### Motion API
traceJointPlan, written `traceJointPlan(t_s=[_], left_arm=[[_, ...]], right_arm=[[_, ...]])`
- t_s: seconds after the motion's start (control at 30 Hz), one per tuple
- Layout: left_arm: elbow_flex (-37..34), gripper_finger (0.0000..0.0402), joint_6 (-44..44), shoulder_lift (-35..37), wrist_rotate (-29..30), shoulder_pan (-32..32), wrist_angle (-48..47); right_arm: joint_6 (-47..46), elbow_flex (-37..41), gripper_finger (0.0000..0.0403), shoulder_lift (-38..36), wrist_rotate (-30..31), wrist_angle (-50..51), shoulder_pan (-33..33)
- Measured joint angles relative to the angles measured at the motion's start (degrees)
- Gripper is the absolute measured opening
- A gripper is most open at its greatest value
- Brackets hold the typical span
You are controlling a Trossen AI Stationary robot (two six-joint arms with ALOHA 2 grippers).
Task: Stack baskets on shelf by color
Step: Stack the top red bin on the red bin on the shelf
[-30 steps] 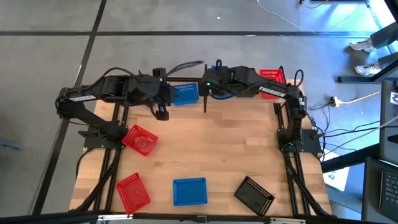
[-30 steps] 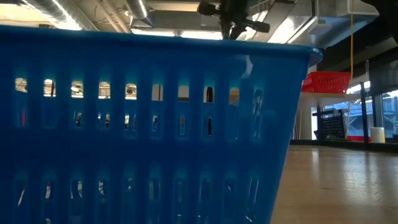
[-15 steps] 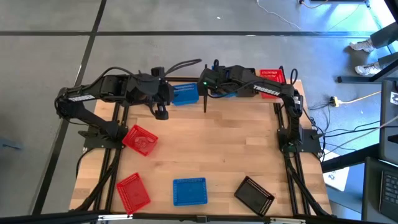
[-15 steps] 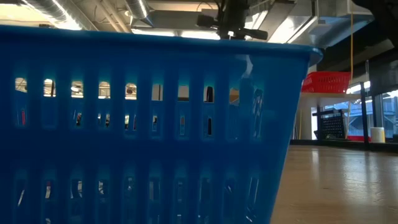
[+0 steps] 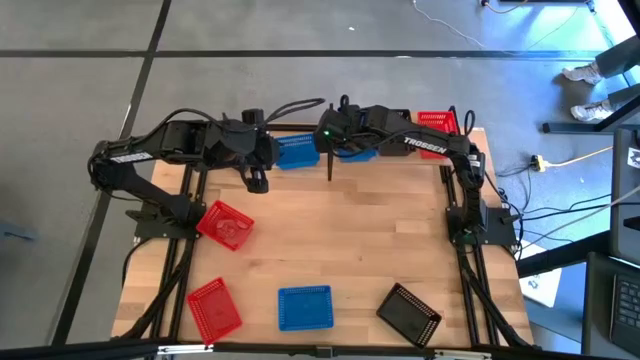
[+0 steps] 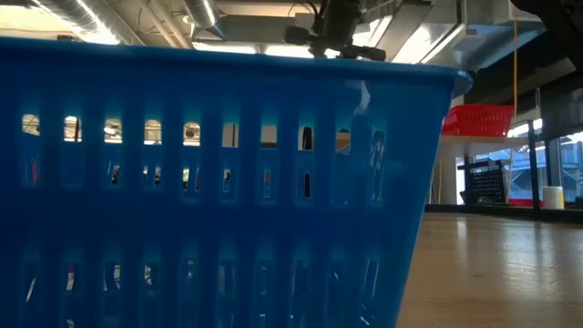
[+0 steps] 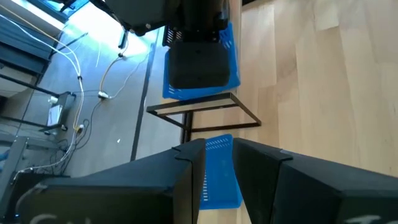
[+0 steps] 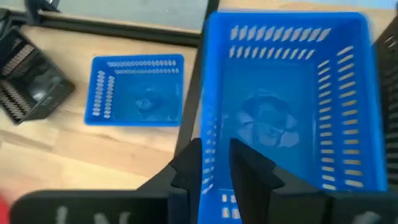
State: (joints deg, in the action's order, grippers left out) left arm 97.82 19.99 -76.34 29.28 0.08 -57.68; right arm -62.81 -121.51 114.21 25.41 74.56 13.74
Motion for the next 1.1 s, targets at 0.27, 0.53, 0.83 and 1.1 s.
traceJointPlan(t_s=[0.27,0.53,0.83,1.1], left_arm=[[0.0,0.0074,-0.2,0.0,0.0,0.3,-1.0],[-0.1,0.0074,-9.1,3.0,-2.3,3.1,-9.0],[0.0,0.0074,-26.2,5.9,-17.6,6.2,-22.3],[-4.8,0.0074,-56.6,5.6,-18.1,3.3,-29.3]], right_arm=[[11.4,-2.7,0.0081,-1.4,0.3,-3.1,-1.2],[34.1,-12.1,0.0075,-3.7,0.1,-5.2,-11.1],[49.7,-11.1,0.0074,-6.0,-3.1,-1.6,-21.2],[56.7,-11.1,0.0074,-6.5,-18.8,1.3,-25.7]])
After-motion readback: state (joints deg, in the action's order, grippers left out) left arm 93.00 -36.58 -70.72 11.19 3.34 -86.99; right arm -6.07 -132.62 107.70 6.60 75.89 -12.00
